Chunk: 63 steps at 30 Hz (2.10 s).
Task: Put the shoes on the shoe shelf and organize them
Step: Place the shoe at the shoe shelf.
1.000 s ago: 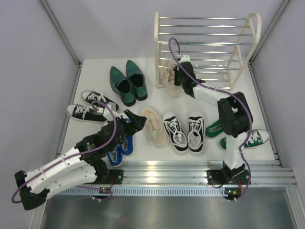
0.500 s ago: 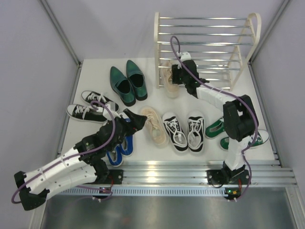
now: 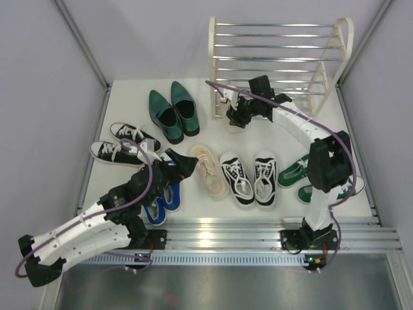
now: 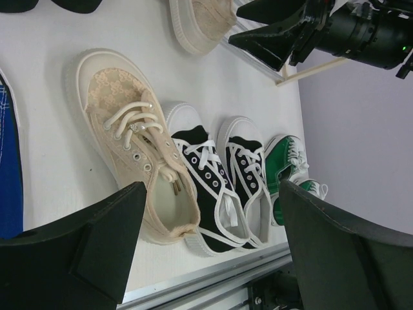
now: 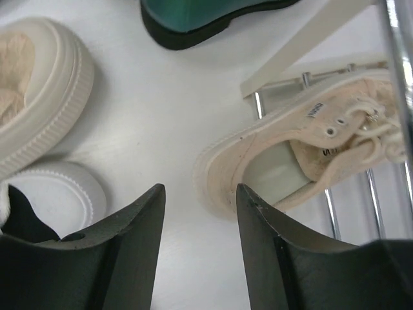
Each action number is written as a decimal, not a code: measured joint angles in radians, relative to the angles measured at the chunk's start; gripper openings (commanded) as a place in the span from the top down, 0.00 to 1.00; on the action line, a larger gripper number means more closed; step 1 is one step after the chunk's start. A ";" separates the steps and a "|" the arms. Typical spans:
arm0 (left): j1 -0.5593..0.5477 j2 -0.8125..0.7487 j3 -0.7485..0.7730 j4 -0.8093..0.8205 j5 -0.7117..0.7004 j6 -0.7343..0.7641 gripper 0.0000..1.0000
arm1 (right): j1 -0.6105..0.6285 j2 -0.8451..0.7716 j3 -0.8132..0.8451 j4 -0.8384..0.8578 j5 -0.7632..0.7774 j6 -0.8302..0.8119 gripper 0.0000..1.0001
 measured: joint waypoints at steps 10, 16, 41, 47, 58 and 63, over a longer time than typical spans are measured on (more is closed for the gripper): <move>0.000 -0.014 -0.006 0.002 0.007 0.000 0.11 | -0.068 0.152 0.169 -0.272 -0.134 -0.383 0.48; 0.000 -0.014 -0.011 0.003 0.007 0.000 0.11 | -0.068 0.156 0.174 -0.288 -0.156 -0.442 0.48; 0.000 0.008 -0.018 0.028 0.011 0.000 0.11 | -0.065 0.277 0.280 -0.194 -0.098 -0.280 1.00; 0.000 0.008 -0.019 0.027 0.011 0.000 0.11 | -0.061 0.277 0.269 -0.077 -0.091 -0.135 1.00; 0.000 0.008 -0.019 0.028 0.018 0.000 0.11 | -0.060 0.277 0.263 -0.003 -0.056 -0.117 0.98; 0.000 0.008 -0.019 0.028 0.022 -0.001 0.10 | -0.060 0.277 0.237 0.000 -0.051 -0.167 0.86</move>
